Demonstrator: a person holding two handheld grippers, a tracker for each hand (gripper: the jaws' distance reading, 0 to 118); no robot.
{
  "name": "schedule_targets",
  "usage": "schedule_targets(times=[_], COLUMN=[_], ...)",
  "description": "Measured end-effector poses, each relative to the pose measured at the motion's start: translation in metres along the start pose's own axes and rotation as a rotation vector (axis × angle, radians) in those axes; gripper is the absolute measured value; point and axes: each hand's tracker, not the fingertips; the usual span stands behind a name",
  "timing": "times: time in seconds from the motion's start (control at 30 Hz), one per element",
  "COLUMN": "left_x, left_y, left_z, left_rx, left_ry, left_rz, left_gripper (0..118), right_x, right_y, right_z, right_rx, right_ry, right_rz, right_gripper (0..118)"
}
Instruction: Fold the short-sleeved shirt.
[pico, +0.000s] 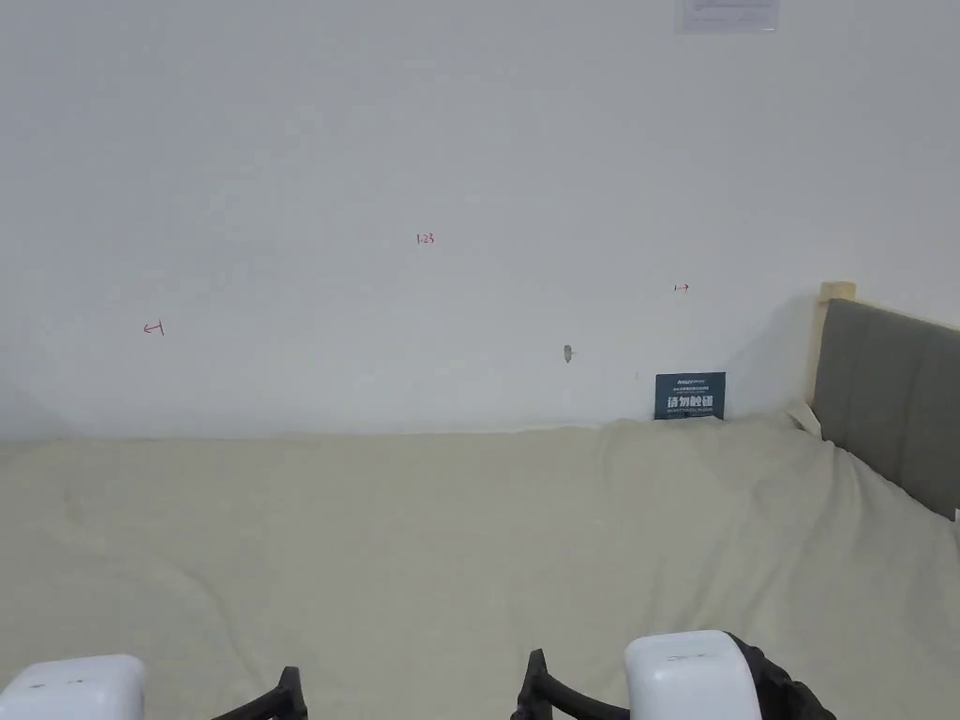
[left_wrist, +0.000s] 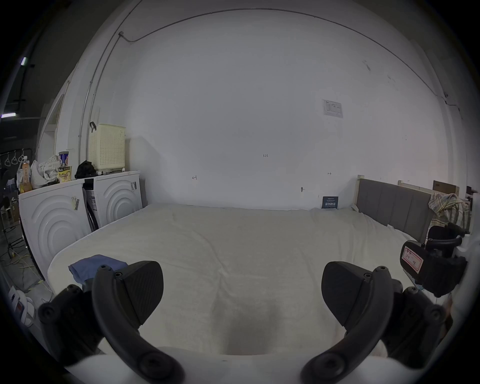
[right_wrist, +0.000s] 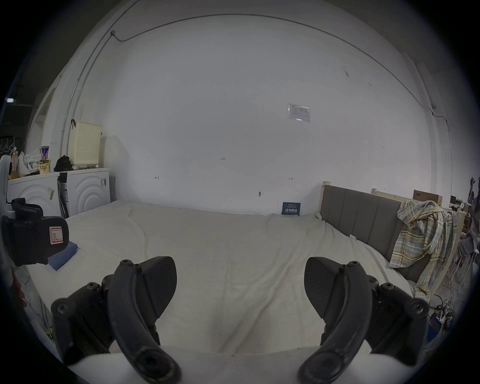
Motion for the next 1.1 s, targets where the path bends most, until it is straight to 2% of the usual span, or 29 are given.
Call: schedule_targets(times=[0.6, 0.77, 1.1], left_x=[-0.0042, -0.0045, -0.0046], left_y=[-0.0026, -0.0025, -0.0026], left_z=[-0.0032, -0.0038, -0.0049], left_rx=[-0.003, -0.004, -0.006], left_ry=[0.006, 0.007, 0.008], left_rz=[0.001, 0.001, -0.002], left_gripper=[118, 118, 118], right_x=[0.0001, -0.0035, -0.0013], right_y=[0.0003, -0.0002, 0.0001], right_z=[-0.0015, -0.0011, -0.0029], right_rx=[-0.005, -0.001, -0.015], right_ry=[-0.004, -0.004, 0.016], right_rz=[-0.003, 0.029, 0.01], right_gripper=[102, 102, 102])
